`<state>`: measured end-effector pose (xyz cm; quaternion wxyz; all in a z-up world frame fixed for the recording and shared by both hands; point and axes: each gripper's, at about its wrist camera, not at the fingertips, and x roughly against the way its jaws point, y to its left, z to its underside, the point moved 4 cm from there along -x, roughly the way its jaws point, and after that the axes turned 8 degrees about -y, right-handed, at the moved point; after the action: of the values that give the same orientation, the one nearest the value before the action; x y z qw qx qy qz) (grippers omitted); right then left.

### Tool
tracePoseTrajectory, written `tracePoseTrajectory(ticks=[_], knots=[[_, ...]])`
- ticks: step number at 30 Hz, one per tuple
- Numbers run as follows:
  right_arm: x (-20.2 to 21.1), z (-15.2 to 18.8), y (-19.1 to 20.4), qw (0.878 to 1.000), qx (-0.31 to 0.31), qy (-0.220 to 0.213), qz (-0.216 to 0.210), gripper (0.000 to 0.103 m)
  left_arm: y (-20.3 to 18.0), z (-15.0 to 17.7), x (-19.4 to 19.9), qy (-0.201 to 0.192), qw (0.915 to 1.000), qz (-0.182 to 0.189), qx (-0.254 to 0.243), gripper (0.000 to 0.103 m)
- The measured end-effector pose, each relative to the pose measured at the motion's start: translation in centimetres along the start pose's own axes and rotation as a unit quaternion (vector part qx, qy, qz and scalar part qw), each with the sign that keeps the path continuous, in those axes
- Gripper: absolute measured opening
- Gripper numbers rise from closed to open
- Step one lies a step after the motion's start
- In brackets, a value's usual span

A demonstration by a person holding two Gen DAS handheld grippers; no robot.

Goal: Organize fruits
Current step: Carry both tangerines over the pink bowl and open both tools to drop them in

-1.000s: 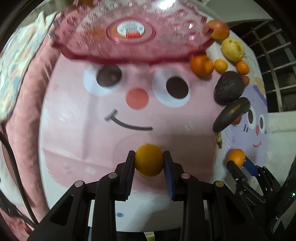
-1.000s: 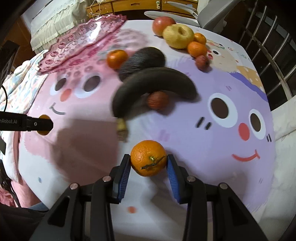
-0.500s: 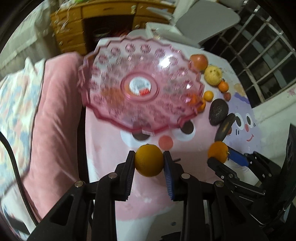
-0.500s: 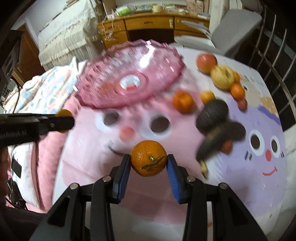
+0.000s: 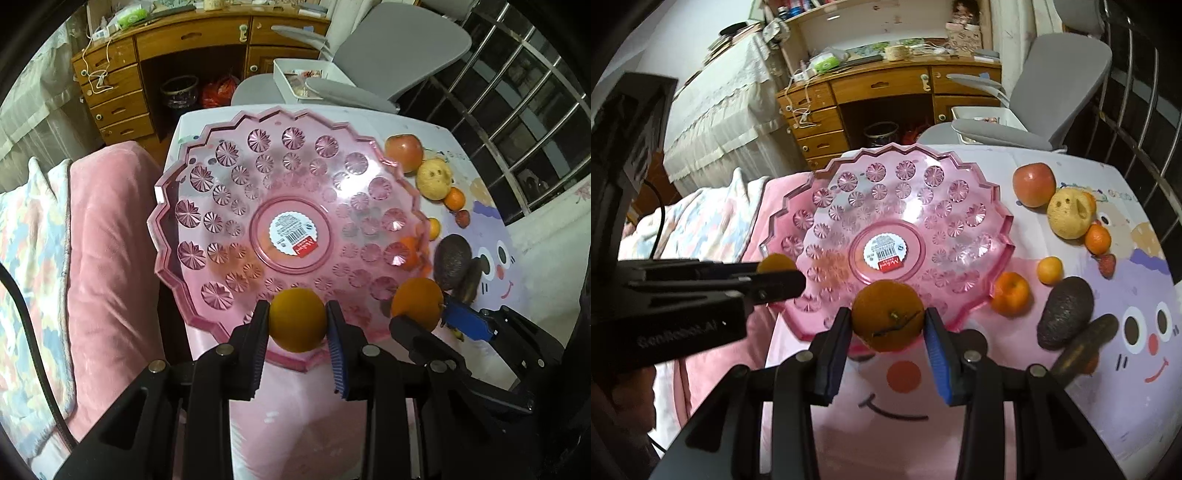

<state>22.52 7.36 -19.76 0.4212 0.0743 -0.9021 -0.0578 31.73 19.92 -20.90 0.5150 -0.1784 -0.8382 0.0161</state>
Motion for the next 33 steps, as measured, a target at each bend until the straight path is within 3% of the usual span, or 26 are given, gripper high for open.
tracePoseTrajectory(ticks=[5, 8, 10, 13, 18, 26, 33], knots=[[-1.2, 0.1, 0.0, 1.0, -0.016, 0.01, 0.002, 0.04, 1.0, -0.2, -1.3, 0.016, 0.9998, 0.003, 0.008, 0.029], [-1.6, 0.1, -0.1, 1.0, -0.027, 0.007, 0.001, 0.041, 1.3, -0.4, -1.5, 0.018, 0.9998, 0.002, 0.007, 0.041], [-1.8, 0.1, -0.2, 0.999, -0.035, 0.012, -0.002, 0.041, 1.6, -0.5, -1.5, 0.014, 0.9998, 0.003, 0.014, 0.058], [-1.6, 0.3, -0.5, 0.999, -0.041, 0.011, 0.0, 0.047, 2.1, -0.5, -1.4, 0.013, 0.9997, 0.004, 0.021, 0.065], [-0.4, 0.5, -1.2, 0.998, -0.059, -0.005, 0.002, 0.058, 2.6, -0.2, -0.9, 0.017, 0.9995, -0.005, 0.024, 0.07], [1.3, 2.3, -3.6, 0.993, -0.117, -0.004, 0.01, 0.06, 1.6, 1.0, 0.5, 0.012, 0.9996, -0.01, 0.023, 0.072], [2.9, 5.8, -7.3, 0.979, -0.204, 0.01, 0.009, 0.06, -1.1, 2.9, 1.4, 0.024, 0.9997, -0.002, -0.002, 0.073]])
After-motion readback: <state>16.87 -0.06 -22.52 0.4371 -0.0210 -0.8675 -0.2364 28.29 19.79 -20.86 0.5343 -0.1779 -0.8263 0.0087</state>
